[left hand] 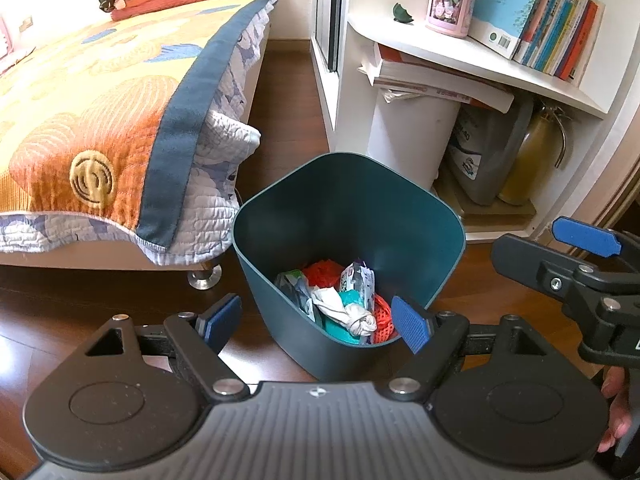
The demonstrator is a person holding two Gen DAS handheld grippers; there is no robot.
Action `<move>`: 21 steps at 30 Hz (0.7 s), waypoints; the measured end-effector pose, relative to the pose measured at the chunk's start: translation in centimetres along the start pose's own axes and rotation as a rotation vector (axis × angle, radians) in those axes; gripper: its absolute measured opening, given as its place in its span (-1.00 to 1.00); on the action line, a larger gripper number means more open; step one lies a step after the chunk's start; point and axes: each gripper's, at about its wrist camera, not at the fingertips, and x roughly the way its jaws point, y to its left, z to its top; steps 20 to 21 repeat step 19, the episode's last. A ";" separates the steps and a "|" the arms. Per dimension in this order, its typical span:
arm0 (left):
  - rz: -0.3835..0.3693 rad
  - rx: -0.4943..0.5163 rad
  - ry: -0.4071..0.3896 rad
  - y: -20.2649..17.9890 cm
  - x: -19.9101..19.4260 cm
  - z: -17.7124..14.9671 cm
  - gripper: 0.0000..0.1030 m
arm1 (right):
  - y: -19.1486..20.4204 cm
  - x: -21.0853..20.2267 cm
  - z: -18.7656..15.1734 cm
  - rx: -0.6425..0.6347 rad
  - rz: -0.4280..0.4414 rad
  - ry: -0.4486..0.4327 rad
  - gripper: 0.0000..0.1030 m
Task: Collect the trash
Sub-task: 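Lower the teal wastebasket onto the floor and release it with the right tool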
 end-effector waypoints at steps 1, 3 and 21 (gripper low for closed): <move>0.001 -0.003 0.000 0.0 0.0 -0.1 0.59 | -0.1 0.0 0.0 0.006 0.001 0.005 0.99; 0.002 -0.006 0.002 0.1 0.0 -0.1 0.59 | -0.2 0.1 -0.1 0.014 0.002 0.013 0.99; -0.004 -0.006 0.038 0.4 0.0 0.4 0.59 | -0.2 -0.7 0.2 0.051 -0.068 0.057 0.99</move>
